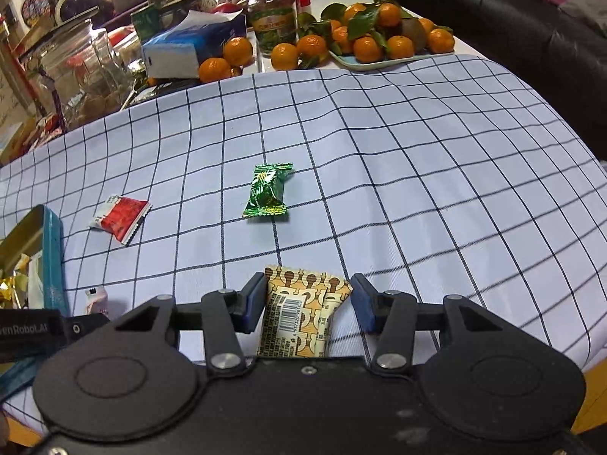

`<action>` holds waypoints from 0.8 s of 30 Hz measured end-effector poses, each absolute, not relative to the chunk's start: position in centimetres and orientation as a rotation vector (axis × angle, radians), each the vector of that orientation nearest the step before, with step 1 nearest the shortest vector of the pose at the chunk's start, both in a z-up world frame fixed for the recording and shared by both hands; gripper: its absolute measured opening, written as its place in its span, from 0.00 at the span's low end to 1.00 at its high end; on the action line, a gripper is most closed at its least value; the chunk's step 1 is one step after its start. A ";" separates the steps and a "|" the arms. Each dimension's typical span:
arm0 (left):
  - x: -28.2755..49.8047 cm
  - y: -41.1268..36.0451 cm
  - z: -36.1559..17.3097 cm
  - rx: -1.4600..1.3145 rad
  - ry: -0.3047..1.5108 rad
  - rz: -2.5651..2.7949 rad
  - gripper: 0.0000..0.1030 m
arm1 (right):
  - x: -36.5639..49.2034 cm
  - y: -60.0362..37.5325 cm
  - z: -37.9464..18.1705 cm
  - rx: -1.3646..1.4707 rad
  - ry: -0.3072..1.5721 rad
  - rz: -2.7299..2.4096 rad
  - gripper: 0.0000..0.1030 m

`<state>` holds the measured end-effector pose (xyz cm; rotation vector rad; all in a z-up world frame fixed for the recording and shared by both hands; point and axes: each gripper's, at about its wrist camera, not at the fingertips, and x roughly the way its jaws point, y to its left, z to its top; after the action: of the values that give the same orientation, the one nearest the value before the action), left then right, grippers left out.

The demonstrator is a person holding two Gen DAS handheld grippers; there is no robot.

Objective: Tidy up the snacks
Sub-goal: 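Lift the HAWTHORN STRIP packet with the left tool while the right tool opens over the brown packet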

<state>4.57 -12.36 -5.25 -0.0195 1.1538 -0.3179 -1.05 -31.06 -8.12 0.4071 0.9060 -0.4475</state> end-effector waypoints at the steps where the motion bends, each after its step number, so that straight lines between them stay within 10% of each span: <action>1: 4.2 -12.2 -5.0 -0.014 1.144 -0.315 0.28 | -1.4 -30.9 -7.9 0.413 0.899 -0.447 0.49; 12: 1.1 -10.9 -3.3 0.048 1.073 -0.264 0.28 | -4.2 -28.1 -5.0 0.443 0.831 -0.380 0.46; 15: 0.7 -10.3 -2.7 0.059 1.059 -0.243 0.28 | -4.6 -26.9 -4.0 0.445 0.814 -0.334 0.13; 24: 1.7 -8.3 -3.3 0.010 1.091 -0.210 0.28 | -2.9 -25.9 -4.3 0.442 0.818 -0.337 0.16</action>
<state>1.73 -8.29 -3.30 0.0096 1.0906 -0.2104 -2.87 -25.89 -4.28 0.4417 0.8184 -0.3374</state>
